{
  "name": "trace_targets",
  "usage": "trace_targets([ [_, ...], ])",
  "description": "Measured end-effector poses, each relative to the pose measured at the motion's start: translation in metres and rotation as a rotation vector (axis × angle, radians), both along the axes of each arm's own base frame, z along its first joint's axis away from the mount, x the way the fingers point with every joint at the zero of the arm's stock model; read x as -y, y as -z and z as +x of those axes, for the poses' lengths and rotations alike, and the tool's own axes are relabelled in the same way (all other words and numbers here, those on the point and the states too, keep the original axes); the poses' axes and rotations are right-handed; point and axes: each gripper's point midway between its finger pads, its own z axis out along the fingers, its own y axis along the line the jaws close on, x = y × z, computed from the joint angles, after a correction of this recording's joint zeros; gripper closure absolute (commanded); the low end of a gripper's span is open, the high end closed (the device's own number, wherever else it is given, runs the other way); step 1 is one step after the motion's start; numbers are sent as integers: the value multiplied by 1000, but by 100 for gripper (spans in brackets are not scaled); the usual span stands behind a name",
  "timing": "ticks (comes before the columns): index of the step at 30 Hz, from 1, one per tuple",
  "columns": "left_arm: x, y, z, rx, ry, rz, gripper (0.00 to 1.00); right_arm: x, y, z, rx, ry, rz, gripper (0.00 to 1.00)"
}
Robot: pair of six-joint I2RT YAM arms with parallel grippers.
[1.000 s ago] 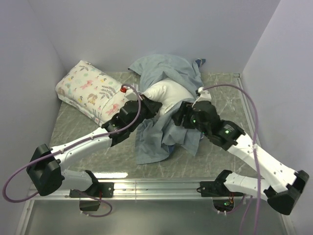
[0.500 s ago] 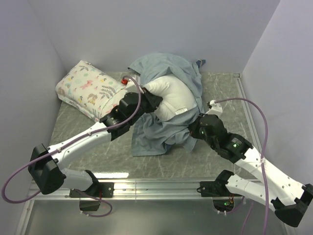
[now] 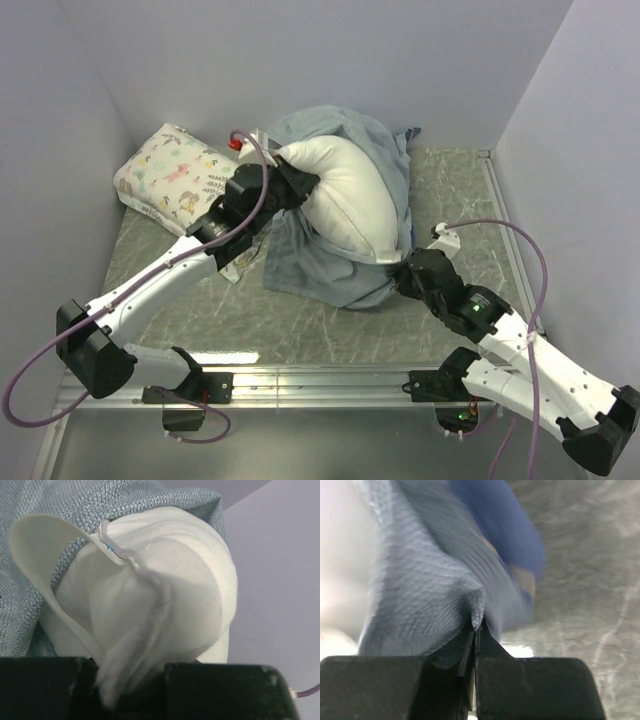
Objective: Remove the pillowcase from the pillow
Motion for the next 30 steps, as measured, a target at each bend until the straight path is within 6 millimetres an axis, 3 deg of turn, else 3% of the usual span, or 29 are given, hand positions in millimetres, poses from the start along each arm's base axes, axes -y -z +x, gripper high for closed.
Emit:
trace_targets([
  [5, -12, -37, 7, 35, -17, -35, 100, 3, 31, 7, -58, 30, -45, 100],
  [8, -14, -45, 7, 32, -3, -42, 100, 3, 40, 17, -71, 49, -40, 100],
  [15, -16, -35, -9, -26, 72, -79, 100, 18, 46, 68, -85, 138, -19, 100],
  [20, -36, -4, -37, -99, 123, -89, 100, 27, 65, 109, -135, 177, -9, 100],
  [23, -45, 19, -57, -144, 164, -84, 100, 26, 72, 115, -153, 164, 0, 82],
  [24, -46, 25, -62, -151, 179, -84, 100, 25, 71, 114, -154, 154, 3, 68],
  [26, -47, 40, -76, -178, 220, -81, 100, 24, 65, 113, -145, 128, 5, 59],
  [30, -45, 79, -101, -223, 306, -80, 100, 20, 26, 107, -65, 68, 26, 37],
])
